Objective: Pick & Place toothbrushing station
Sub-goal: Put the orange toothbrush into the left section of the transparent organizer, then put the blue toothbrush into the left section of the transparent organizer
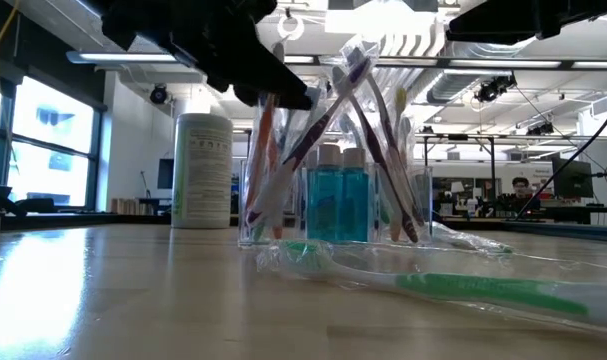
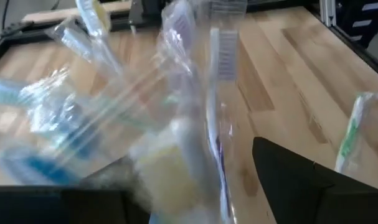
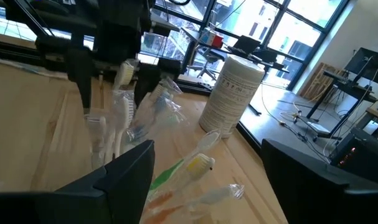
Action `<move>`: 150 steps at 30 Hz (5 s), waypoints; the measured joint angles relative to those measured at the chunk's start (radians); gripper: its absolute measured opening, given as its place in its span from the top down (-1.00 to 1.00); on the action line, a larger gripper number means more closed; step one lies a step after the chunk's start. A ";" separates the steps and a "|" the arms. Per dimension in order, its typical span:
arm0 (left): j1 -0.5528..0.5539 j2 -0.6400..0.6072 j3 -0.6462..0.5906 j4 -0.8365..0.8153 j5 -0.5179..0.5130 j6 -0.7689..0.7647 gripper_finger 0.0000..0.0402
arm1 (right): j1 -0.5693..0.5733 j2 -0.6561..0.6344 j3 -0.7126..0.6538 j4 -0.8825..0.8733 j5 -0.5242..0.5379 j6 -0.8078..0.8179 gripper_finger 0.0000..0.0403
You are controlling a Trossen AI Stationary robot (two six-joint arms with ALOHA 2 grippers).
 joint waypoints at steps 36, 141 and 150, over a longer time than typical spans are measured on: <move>-0.259 -0.106 0.427 -1.362 -0.067 -0.789 -0.21 | 0.000 0.000 0.000 -0.049 0.000 -0.015 -0.42; -0.299 -0.096 0.524 -1.477 -0.653 -0.986 1.00 | -0.053 0.000 0.000 -0.191 -0.061 0.092 -0.42; -0.354 -0.115 0.516 -1.160 -0.860 -0.569 1.00 | -0.053 0.000 0.000 -0.201 -0.081 0.105 -0.42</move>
